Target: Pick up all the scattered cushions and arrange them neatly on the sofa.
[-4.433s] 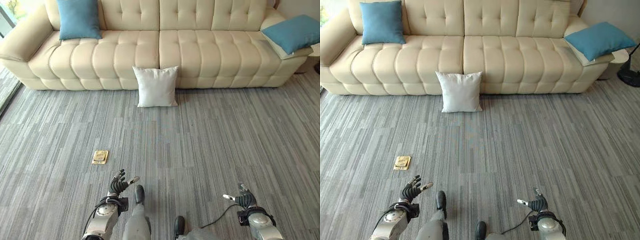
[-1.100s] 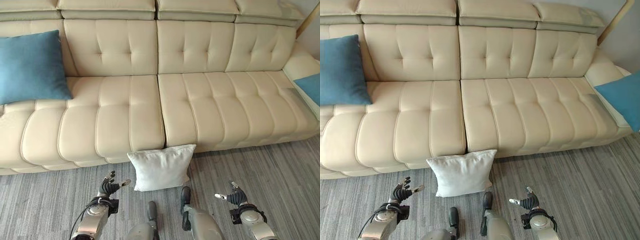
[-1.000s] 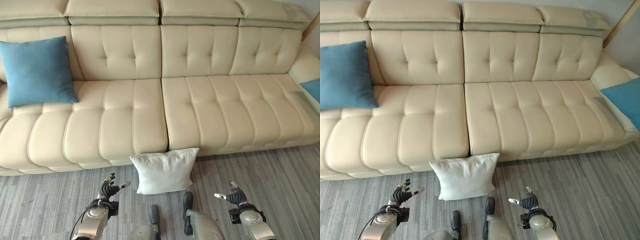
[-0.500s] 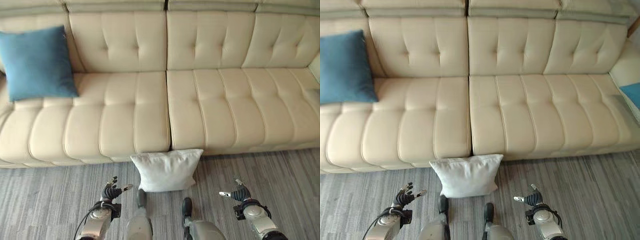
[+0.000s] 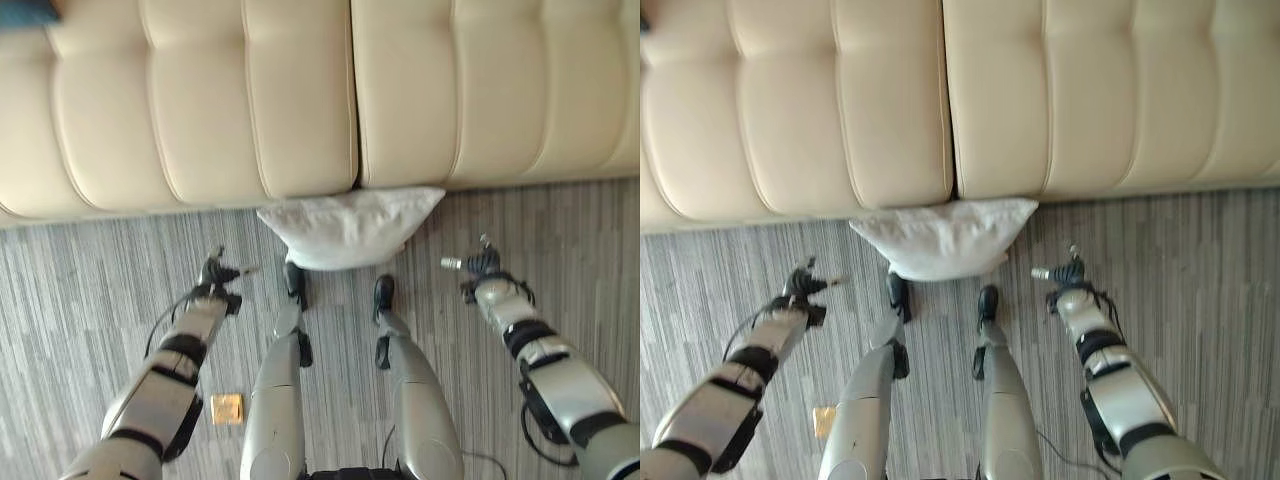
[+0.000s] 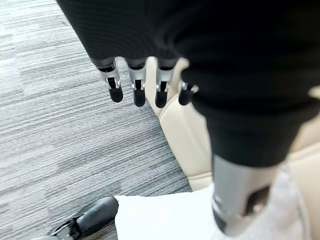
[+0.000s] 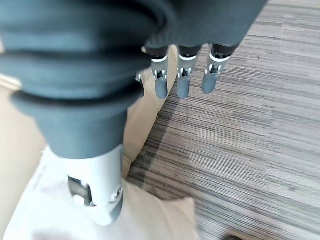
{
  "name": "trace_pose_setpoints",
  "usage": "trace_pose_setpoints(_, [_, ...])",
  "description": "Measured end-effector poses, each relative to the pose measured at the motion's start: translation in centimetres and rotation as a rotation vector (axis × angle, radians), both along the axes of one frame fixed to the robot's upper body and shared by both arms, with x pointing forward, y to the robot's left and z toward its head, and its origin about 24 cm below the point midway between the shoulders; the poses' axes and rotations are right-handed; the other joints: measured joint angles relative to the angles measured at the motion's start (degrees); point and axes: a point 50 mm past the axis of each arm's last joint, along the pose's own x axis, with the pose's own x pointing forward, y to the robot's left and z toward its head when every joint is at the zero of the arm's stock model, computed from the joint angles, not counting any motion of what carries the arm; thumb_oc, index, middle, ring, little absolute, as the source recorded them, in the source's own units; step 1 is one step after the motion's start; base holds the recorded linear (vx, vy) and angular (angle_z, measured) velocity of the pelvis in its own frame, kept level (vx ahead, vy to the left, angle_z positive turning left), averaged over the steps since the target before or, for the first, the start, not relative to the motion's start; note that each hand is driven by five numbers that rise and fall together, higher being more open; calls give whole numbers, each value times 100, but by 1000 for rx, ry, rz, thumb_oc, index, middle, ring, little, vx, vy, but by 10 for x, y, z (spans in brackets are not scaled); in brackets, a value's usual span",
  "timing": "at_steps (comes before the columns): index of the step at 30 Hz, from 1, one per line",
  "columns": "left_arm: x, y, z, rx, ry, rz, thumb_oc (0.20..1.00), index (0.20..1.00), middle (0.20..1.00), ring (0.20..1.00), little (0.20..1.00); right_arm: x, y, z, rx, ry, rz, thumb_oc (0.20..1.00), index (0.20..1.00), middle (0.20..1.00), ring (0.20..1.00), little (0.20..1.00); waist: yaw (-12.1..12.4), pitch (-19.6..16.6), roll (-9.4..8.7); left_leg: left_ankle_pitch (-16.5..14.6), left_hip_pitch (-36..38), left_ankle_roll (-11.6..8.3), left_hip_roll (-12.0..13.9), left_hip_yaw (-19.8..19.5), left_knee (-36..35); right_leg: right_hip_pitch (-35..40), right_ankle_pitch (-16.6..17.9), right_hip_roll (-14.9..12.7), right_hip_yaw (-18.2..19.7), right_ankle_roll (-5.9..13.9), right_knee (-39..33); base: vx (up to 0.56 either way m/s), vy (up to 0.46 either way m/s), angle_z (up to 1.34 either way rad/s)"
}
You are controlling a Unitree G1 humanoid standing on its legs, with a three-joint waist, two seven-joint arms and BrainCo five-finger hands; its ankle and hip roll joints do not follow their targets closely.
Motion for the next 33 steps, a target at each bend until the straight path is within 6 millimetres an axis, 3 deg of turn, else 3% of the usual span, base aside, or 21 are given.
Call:
trace_pose_setpoints(2, [16,-13,34,-22,-118,-39,1000,1000,1000,1000,1000,14,17,36,83,-153,30,1000,1000,1000,1000,1000,2,267,3,-3,-482,5,18,-60,277,-545,-108,-43,33,-70,442,-41,-4,13])
trace_pose_setpoints(3, [19,-20,39,-41,-145,-54,1000,1000,1000,1000,1000,17,28,43,127,-191,42,1000,1000,1000,1000,1000,-10,267,3,-46,-712,57,16,-54,443,-811,-217,-85,35,-85,698,-5,-7,12])
trace_pose_setpoints(5, [28,-43,69,-66,-261,-125,1000,1000,1000,1000,1000,23,57,75,243,-347,118,1000,1000,1000,1000,1000,19,317,16,-144,-1434,52,71,-113,898,-1587,-362,-60,80,-204,1245,29,-55,4])
trace_pose_setpoints(6, [28,-47,72,-82,-279,-125,1000,1000,1000,1000,1000,21,63,74,253,-352,123,1000,1000,1000,1000,1000,-17,312,15,-171,-1531,74,96,-125,1026,-1698,-454,-81,59,-227,1421,45,-64,7])
trace_pose_setpoints(7, [28,-56,85,-64,-335,-159,1000,1000,1000,1000,1000,20,66,85,254,-413,143,1000,1000,1000,1000,1000,-31,264,8,-268,-1723,59,60,-190,1126,-1928,-558,-109,65,-256,1597,46,-29,18])
trace_pose_setpoints(8, [30,-73,120,-60,-464,-217,1000,1000,1000,1000,1000,19,82,121,272,-558,208,1000,1000,1000,1000,1000,-21,276,27,-258,-2201,44,52,-253,1344,-2418,-611,-99,63,-320,1880,39,-42,13])
trace_pose_setpoints(11, [28,-86,153,-73,-602,-229,1000,1000,1000,1000,1000,16,92,147,293,-671,246,1000,1000,1000,1000,1000,12,299,24,-211,-2872,15,82,-355,1707,-3088,-633,-90,47,-380,2288,17,-14,7])
trace_pose_setpoints(16, [22,-94,163,-99,-682,-241,1000,1000,1000,1000,1000,10,96,159,341,-758,282,1000,1000,1000,1000,1000,48,300,23,-299,-3231,37,95,-379,1922,-3482,-710,-101,67,-401,2545,5,0,1])
trace_pose_setpoints(17, [20,-96,167,-113,-708,-241,934,934,934,934,934,8,97,164,375,-789,292,1000,1000,1000,1000,1000,47,298,22,-297,-3316,32,89,-381,1929,-3587,-718,-103,80,-387,2577,0,0,0])
trace_pose_setpoints(18, [18,-98,172,-145,-740,-237,385,385,385,385,385,7,97,168,413,-820,295,514,514,514,514,514,61,297,21,-296,-3406,30,88,-385,1937,-3693,-723,-102,91,-418,2592,0,0,0])
trace_pose_setpoints(19, [16,-101,176,-172,-768,-236,200,200,200,200,200,5,98,173,439,-848,301,200,200,200,200,200,78,296,19,-296,-3494,29,81,-387,1973,-3784,-719,-102,106,-436,2625,16,37,-1])
trace_pose_setpoints(23, [15,-107,179,-217,-788,-239,200,200,200,200,200,4,95,176,490,-870,297,200,200,200,200,200,80,294,20,-297,-3540,29,54,-377,2038,-3837,-694,-117,169,-444,2655,2,23,-1])
trace_pose_setpoints(27, [17,-112,165,-295,-722,-224,200,200,200,200,200,5,97,168,512,-833,306,200,200,200,200,200,75,280,16,-209,-3120,49,36,-353,1702,-3429,-495,-120,173,-428,2306,-21,12,-5])
trace_pose_setpoints(31, [13,-116,138,-364,-651,-225,200,200,200,200,200,5,100,139,541,-750,302,200,200,200,200,200,-1,259,9,55,-1940,44,-38,-327,736,-2325,-289,-86,156,-312,1483,-43,11,-7])
trace_pose_setpoints(32, [9,-116,123,-379,-618,-222,200,200,200,200,200,2,99,122,551,-715,295,200,200,200,200,200,-29,106,11,174,-1693,83,-58,-331,547,-2096,-227,-90,137,-245,1313,-40,4,-5])
trace_pose_setpoints(33, [1,-117,107,-403,-590,-228,200,200,200,200,200,-6,97,103,567,-687,295,200,200,200,200,200,-51,-327,3,175,-1700,85,-88,-330,412,-2121,-228,-95,145,-217,1204,-38,4,-6])
